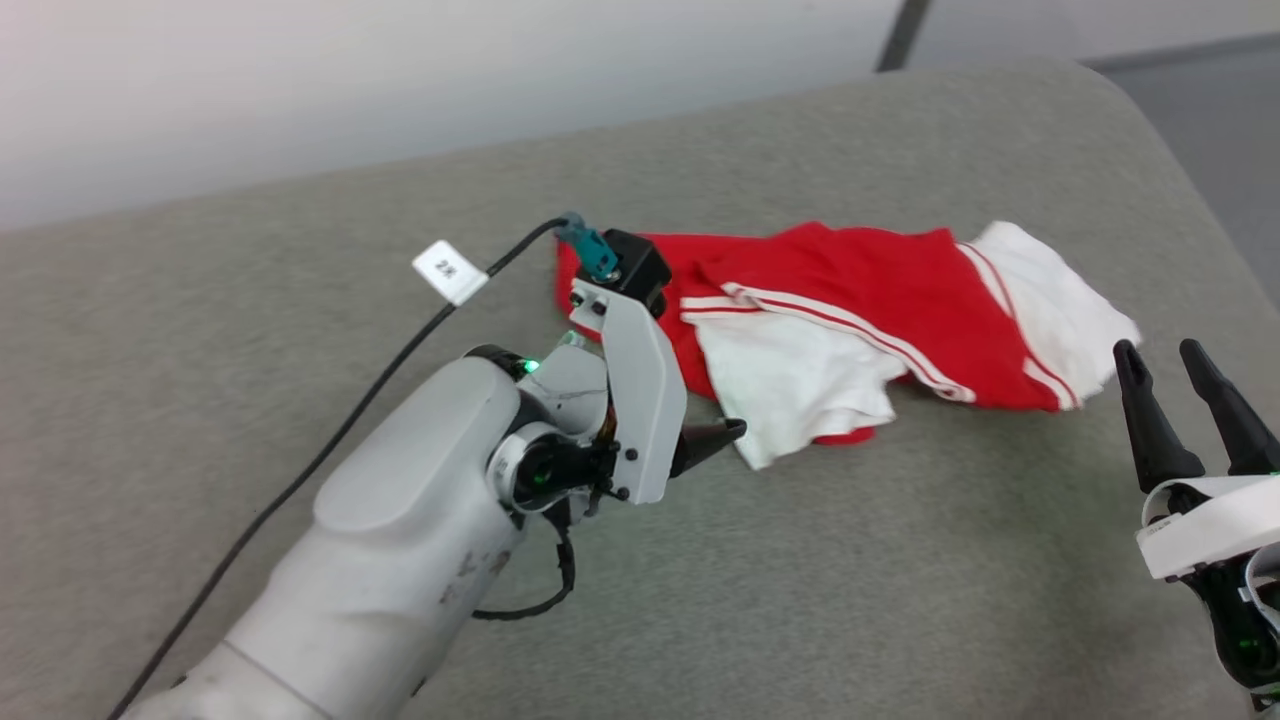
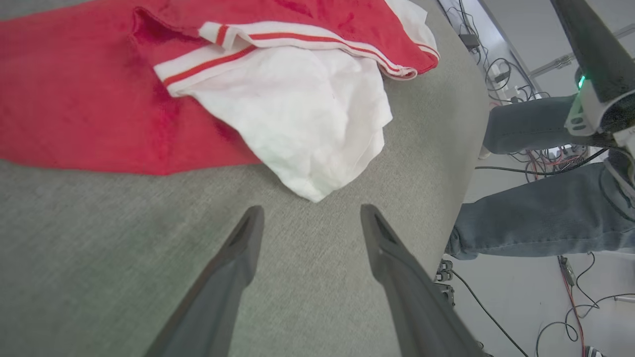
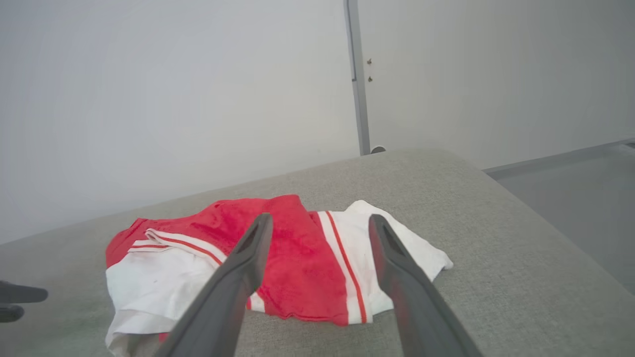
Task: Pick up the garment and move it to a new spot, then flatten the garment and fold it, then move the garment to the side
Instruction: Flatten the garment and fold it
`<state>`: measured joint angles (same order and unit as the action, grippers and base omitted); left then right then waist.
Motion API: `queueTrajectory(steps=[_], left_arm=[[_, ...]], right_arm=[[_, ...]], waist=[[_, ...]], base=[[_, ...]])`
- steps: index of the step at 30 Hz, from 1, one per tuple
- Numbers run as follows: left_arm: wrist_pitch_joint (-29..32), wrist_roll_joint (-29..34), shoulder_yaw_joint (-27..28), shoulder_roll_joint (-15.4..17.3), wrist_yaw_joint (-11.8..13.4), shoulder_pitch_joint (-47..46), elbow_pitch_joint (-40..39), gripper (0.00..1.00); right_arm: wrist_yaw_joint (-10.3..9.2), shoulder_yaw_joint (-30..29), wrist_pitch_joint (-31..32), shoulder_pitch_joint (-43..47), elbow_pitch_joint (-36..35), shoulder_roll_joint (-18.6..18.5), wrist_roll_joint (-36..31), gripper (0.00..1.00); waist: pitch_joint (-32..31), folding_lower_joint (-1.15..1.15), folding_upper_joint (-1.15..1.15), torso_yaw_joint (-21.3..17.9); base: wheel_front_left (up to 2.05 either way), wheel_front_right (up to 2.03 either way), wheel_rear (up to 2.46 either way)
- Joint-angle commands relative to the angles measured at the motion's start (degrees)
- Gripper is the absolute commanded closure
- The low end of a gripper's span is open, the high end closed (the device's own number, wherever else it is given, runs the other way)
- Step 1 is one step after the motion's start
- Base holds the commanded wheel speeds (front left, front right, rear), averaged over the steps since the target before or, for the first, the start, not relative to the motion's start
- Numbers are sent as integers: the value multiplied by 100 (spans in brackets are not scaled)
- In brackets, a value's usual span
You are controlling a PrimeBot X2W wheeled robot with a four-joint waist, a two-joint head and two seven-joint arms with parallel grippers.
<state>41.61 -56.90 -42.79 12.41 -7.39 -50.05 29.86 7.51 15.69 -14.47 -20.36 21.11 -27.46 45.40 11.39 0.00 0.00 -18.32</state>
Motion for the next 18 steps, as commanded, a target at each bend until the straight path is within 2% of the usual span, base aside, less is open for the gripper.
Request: queueTrajectory(steps=[1,4,10,17,18], left_arm=[[-45,-2,-35,-45,-11,-106,147,0],[-134,49,-153,-96,-11,-293,530,0],[-347,52,-297,8,-11,-631,1218,0],[-481,-454,-241,-99,-12,-840,1528,0],[-472,-514,-266,-105,-12,-863,1528,20]], right_arm=[[-4,-115,48,88,-101,77,-105,0],[-4,-333,189,198,-316,266,-441,0],[-4,-631,497,420,-831,654,-956,0],[-4,-865,840,613,-1280,941,-1277,0],[-4,-898,875,617,-1323,961,-1316,0]], waist=[[278,0,0,-444],[355,0,0,-640],[435,0,0,-838],[441,0,0,-893],[438,0,0,-881]], base=[[0,0,0],[0,0,0],[0,0,0],[0,0,0],[0,0,0]])
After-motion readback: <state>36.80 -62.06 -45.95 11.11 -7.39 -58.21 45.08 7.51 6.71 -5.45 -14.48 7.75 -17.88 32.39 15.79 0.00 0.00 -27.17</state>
